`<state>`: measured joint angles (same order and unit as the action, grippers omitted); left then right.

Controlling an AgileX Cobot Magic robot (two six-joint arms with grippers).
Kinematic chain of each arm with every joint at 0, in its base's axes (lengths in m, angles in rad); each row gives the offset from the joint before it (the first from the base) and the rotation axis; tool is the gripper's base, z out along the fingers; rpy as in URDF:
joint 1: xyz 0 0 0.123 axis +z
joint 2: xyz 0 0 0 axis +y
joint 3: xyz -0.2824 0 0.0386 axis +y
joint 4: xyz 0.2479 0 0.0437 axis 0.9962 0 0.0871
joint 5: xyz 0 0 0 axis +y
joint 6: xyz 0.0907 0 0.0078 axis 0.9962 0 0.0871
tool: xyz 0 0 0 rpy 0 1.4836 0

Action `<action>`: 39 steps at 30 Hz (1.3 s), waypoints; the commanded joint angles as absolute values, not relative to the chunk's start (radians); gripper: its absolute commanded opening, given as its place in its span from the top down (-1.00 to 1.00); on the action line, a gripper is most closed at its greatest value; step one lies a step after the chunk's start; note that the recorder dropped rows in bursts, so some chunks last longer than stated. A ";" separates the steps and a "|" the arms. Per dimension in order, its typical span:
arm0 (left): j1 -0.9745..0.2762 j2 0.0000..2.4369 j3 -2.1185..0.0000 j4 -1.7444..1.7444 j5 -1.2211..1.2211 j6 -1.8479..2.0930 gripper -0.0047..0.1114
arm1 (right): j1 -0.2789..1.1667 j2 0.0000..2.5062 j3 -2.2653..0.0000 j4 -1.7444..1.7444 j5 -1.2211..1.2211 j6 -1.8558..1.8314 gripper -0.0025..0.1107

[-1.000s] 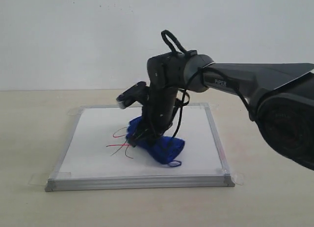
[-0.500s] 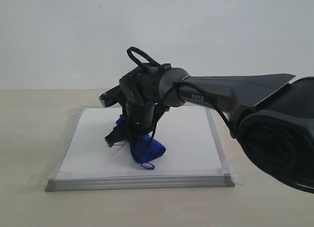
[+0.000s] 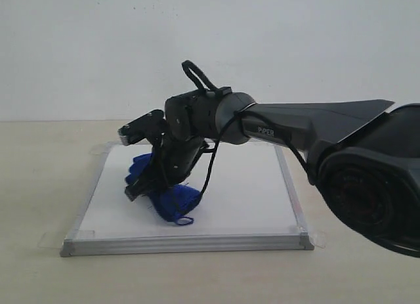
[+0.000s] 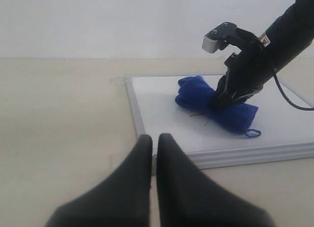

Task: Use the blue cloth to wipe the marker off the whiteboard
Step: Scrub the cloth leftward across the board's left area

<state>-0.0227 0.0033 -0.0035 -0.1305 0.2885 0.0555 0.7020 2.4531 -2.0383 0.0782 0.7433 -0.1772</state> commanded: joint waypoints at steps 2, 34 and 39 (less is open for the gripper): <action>-0.021 0.000 0.000 -0.131 0.285 0.061 0.85 | 0.715 2.463 -2.026 0.220 0.703 -0.253 0.96; -0.021 0.000 0.000 -0.131 0.285 0.061 0.85 | 0.712 2.463 -2.026 0.104 0.631 -0.085 0.96; -0.021 0.000 0.000 -0.131 0.285 0.061 0.85 | 0.707 2.463 -2.026 -0.159 0.756 0.129 0.96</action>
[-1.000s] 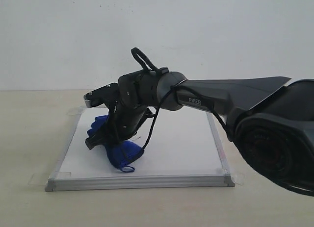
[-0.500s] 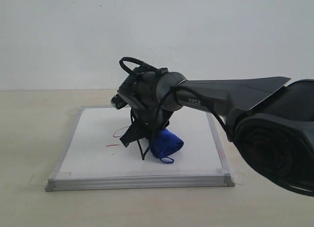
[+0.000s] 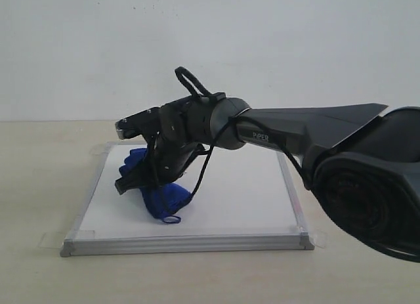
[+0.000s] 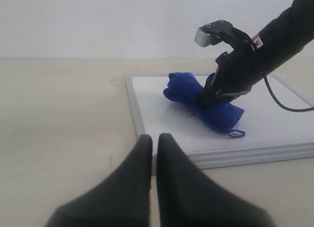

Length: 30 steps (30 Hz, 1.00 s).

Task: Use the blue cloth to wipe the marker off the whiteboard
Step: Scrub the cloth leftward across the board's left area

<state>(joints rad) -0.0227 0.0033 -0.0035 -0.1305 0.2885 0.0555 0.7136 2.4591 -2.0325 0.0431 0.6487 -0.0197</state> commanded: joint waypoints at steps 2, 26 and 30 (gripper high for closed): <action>-0.021 0.000 0.000 -0.131 0.285 0.061 0.85 | 0.707 2.463 -2.026 -0.304 0.820 0.209 0.96; -0.021 0.000 0.000 -0.131 0.285 0.061 0.85 | 0.789 2.463 -2.026 -0.023 0.622 -0.078 0.96; -0.021 0.000 0.000 -0.131 0.285 0.061 0.85 | 0.738 2.463 -2.026 -0.244 0.723 0.204 0.96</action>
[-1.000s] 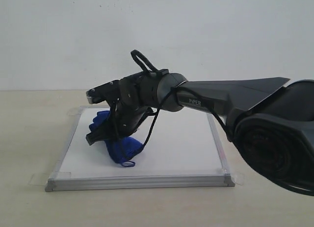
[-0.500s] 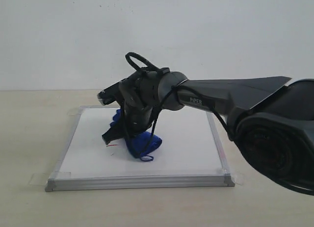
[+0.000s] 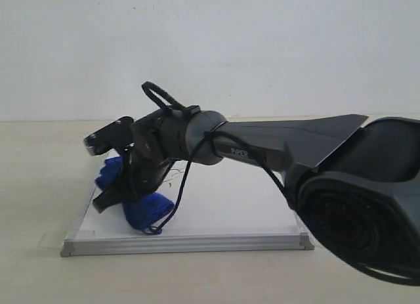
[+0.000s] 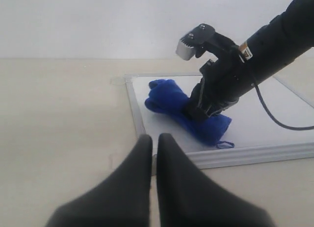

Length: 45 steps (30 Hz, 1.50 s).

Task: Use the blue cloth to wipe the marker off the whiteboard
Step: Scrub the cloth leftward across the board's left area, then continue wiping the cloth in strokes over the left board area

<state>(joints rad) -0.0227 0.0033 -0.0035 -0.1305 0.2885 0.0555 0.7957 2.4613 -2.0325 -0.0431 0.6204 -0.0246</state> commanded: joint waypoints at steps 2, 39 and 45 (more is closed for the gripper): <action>-0.021 0.000 0.000 -0.131 0.285 0.061 0.85 | 0.718 2.463 -2.026 -0.286 0.791 0.253 0.96; -0.021 0.000 0.000 -0.131 0.285 0.061 0.85 | 0.681 2.483 -2.036 0.255 0.770 -0.059 0.96; -0.021 0.000 0.000 -0.131 0.285 0.061 0.85 | 0.711 2.528 -2.186 0.387 0.918 -0.233 0.96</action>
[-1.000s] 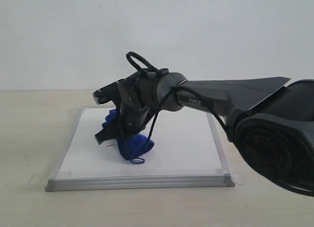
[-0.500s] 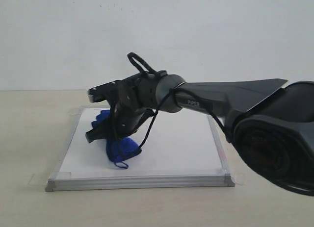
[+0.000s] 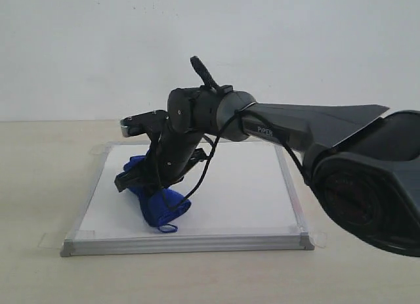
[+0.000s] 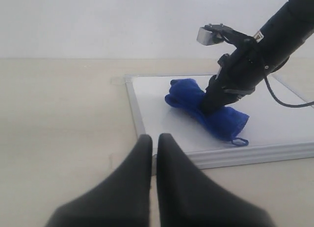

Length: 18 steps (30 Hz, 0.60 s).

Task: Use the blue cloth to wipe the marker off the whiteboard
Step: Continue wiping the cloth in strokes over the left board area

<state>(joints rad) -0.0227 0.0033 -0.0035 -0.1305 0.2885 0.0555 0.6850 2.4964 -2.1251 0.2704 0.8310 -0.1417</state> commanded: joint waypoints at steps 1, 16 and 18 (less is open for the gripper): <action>-0.021 0.000 0.000 -0.131 0.285 0.061 0.85 | 0.718 2.539 -2.213 0.387 0.916 -0.233 0.96; -0.021 0.000 0.000 -0.131 0.285 0.061 0.85 | 0.709 2.616 -2.289 -0.114 0.953 0.107 0.96; -0.021 0.000 0.000 -0.131 0.285 0.061 0.85 | 0.709 2.614 -2.310 -0.226 0.998 0.165 0.96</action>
<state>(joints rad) -0.0227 0.0033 -0.0035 -0.1305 0.2885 0.0555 0.7289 2.5856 -2.3055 -0.0623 0.9084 0.1238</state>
